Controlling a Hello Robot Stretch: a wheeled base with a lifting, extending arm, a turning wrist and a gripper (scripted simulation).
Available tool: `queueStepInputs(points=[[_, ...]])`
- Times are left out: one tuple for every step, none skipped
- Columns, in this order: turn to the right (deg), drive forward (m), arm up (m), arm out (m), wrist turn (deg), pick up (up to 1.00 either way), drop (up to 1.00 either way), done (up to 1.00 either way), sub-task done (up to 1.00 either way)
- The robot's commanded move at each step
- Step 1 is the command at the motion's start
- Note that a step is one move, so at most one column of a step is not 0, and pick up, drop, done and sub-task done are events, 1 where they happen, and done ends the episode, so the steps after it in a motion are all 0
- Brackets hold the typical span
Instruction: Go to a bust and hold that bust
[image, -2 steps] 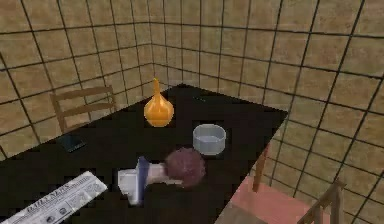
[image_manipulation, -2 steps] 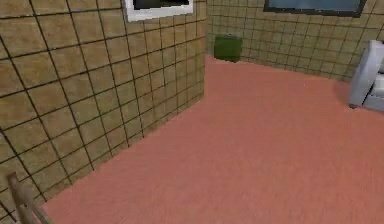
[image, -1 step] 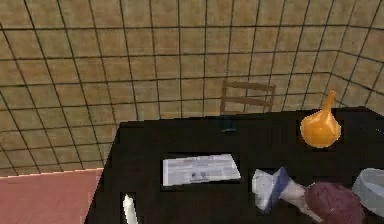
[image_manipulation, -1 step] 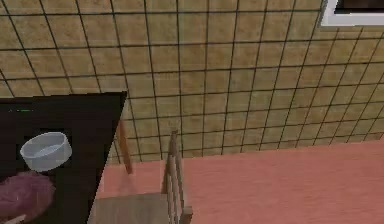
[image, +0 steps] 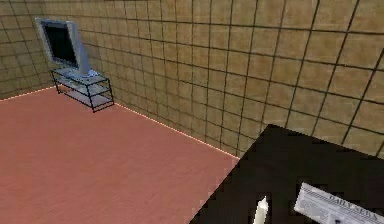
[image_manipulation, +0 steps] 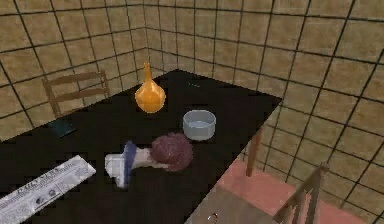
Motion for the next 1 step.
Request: queueStepInputs(points=[[-21.0,0.0,0.0,0.0,0.0,0.0,0.0,0.0,0.0]])
